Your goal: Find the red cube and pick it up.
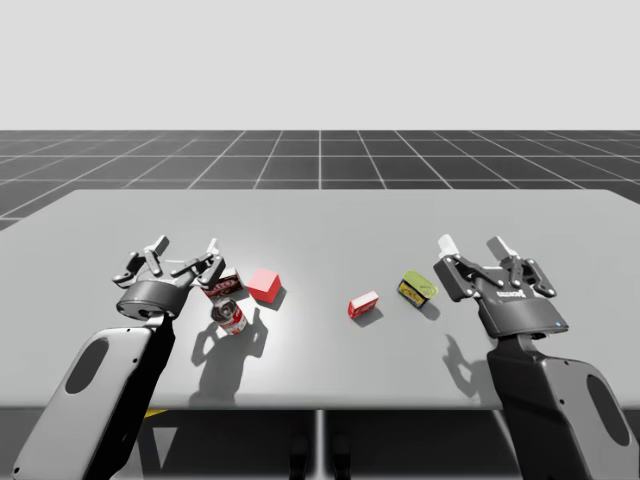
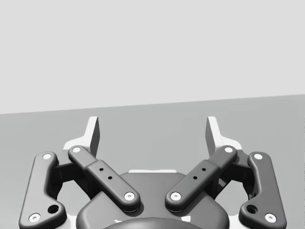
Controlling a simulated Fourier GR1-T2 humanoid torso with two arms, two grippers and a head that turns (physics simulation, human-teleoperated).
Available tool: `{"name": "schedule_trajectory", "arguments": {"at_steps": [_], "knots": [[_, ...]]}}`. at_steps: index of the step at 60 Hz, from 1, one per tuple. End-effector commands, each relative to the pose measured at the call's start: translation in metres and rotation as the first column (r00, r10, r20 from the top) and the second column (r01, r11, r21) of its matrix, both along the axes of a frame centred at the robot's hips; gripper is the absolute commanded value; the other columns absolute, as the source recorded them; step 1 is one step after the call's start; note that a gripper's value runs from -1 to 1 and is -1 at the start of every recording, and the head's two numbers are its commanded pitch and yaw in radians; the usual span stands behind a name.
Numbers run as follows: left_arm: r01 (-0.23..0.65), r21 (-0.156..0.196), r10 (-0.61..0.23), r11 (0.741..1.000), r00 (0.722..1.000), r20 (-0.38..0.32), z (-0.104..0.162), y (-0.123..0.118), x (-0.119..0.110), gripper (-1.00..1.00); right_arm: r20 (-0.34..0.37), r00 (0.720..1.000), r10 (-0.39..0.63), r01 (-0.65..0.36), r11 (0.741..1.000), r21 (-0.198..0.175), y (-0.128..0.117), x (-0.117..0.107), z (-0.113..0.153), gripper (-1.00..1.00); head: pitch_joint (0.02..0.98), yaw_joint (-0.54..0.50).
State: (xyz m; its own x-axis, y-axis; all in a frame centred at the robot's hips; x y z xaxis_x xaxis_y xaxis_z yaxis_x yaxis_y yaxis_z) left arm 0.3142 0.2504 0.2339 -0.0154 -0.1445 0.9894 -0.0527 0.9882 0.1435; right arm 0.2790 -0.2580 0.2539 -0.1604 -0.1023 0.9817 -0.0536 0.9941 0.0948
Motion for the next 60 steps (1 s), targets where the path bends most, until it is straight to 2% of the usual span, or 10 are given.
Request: {"name": "schedule_trajectory", "arguments": {"at_steps": [1,4,6,8,16,31,44,45,60], "knots": [[-0.001,0.001,0.001,1.0,1.0,0.0,0.0,0.0,0.0,-1.0,-0.015,1.0,0.001,-0.001,1.0,0.025,-0.002,-0.001,-0.003,-1.0,0.068,0.0],[-0.001,0.001,0.001,1.0,1.0,0.0,0.0,0.001,0.0,-1.0,-0.012,1.0,-0.01,0.01,1.0,0.021,-0.002,0.001,-0.004,-1.0,0.074,0.0],[-0.001,0.0,0.001,1.0,1.0,0.0,0.0,0.001,0.0,-1.0,-0.019,1.0,-0.005,0.006,0.999,0.032,-0.003,0.002,-0.004,-1.0,0.08,-0.01],[-0.001,0.0,0.001,1.0,1.0,0.0,0.0,0.001,0.0,-1.0,-0.033,0.999,-0.01,0.01,1.0,0.013,-0.004,0.004,-0.004,-1.0,0.094,-0.01],[-0.002,0.001,0.002,1.0,1.0,0.0,0.0,0.001,0.0,-1.0,-0.042,0.999,-0.029,0.03,1.0,0.009,-0.006,0.007,-0.006,-1.0,0.164,-0.02],[-0.001,0.005,0.001,1.0,1.0,-0.001,-0.001,0.002,0.002,-1.0,-0.053,0.997,-0.051,0.05,0.999,-0.008,-0.008,0.01,-0.007,-1.0,0.421,0.0],[0.0,0.014,0.001,1.0,1.0,-0.003,-0.002,0.002,0.003,-1.0,-0.064,0.996,-0.058,0.057,0.998,-0.015,-0.009,0.01,-0.008,-1.0,0.566,0.02],[0.0,0.015,0.0,1.0,1.0,-0.004,-0.002,0.002,0.003,-1.0,-0.068,0.996,-0.058,0.057,0.998,-0.017,-0.009,0.01,-0.009,-1.0,0.598,0.04],[0.002,0.021,-0.002,1.0,1.0,-0.006,-0.002,0.0,0.003,-1.0,-0.083,0.995,-0.049,0.047,0.999,-0.026,-0.008,0.011,-0.011,-1.0,0.711,0.18]]}}
